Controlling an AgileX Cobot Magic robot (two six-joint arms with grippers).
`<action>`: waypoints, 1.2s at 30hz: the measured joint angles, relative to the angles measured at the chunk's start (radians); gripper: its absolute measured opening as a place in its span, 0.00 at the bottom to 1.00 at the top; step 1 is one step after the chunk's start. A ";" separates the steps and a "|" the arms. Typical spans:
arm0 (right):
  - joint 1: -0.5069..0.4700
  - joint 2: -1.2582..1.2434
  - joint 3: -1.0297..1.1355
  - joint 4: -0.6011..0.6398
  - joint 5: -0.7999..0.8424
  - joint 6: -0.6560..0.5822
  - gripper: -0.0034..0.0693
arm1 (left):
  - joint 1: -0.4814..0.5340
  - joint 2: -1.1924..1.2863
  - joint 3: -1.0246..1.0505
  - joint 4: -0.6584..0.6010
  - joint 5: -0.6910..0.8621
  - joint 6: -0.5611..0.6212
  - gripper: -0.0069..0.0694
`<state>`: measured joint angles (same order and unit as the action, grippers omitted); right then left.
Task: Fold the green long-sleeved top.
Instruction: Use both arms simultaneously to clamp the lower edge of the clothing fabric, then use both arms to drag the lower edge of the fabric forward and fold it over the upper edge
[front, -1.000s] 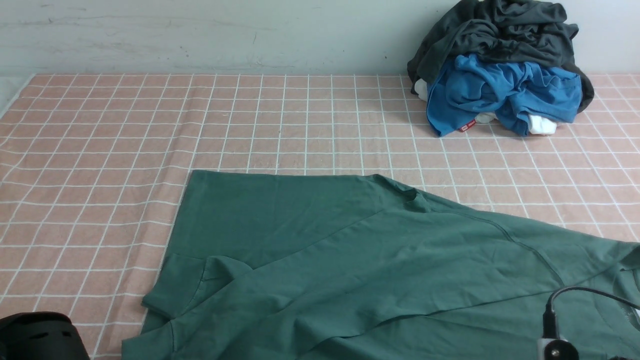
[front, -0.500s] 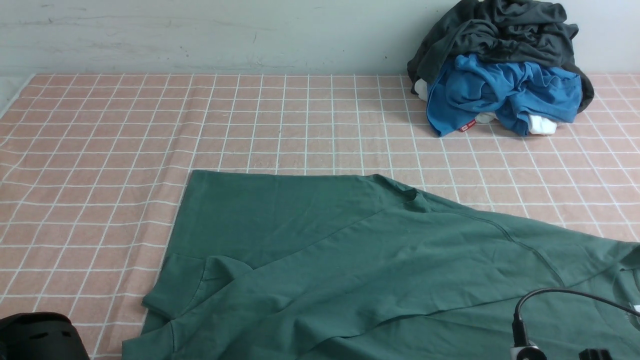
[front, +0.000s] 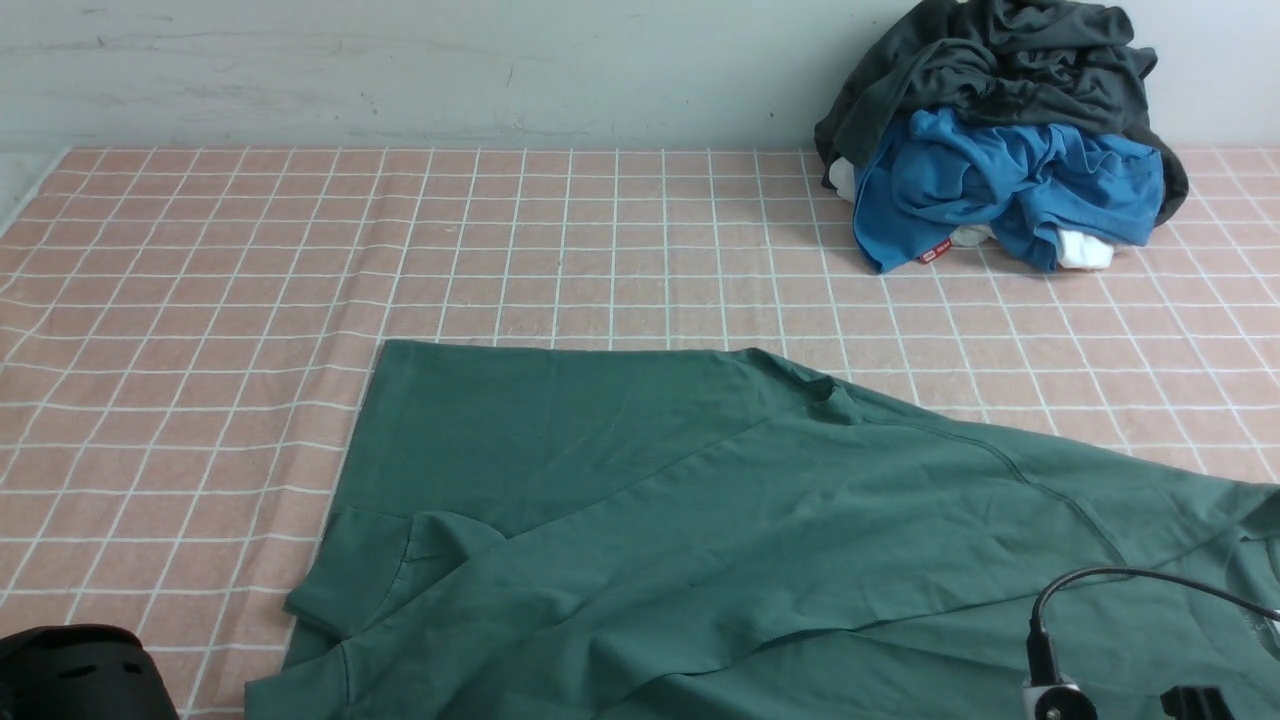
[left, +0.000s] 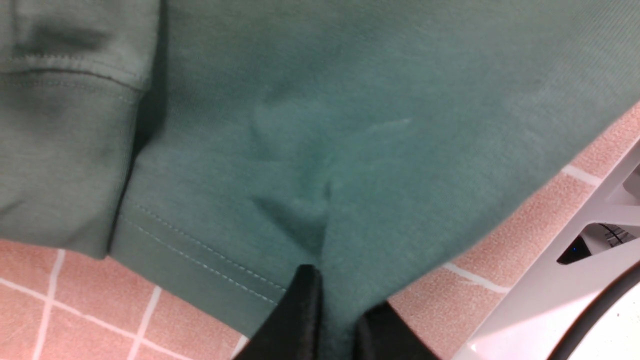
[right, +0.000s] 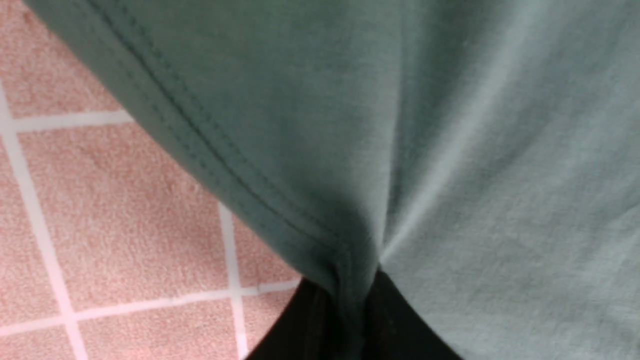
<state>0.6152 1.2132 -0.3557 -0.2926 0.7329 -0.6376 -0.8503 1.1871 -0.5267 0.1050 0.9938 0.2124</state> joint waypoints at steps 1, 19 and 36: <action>0.000 -0.004 -0.001 0.002 0.002 0.000 0.11 | 0.000 0.000 0.000 0.000 0.000 0.000 0.12; -0.241 0.067 -0.543 0.149 0.282 -0.112 0.07 | 0.352 0.055 -0.409 0.053 0.055 0.160 0.13; -0.467 0.618 -1.123 0.309 0.380 -0.176 0.07 | 0.655 0.617 -1.031 0.010 0.069 0.235 0.13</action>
<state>0.1485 1.8315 -1.4791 0.0168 1.1128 -0.8141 -0.1950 1.8044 -1.5575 0.1155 1.0631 0.4474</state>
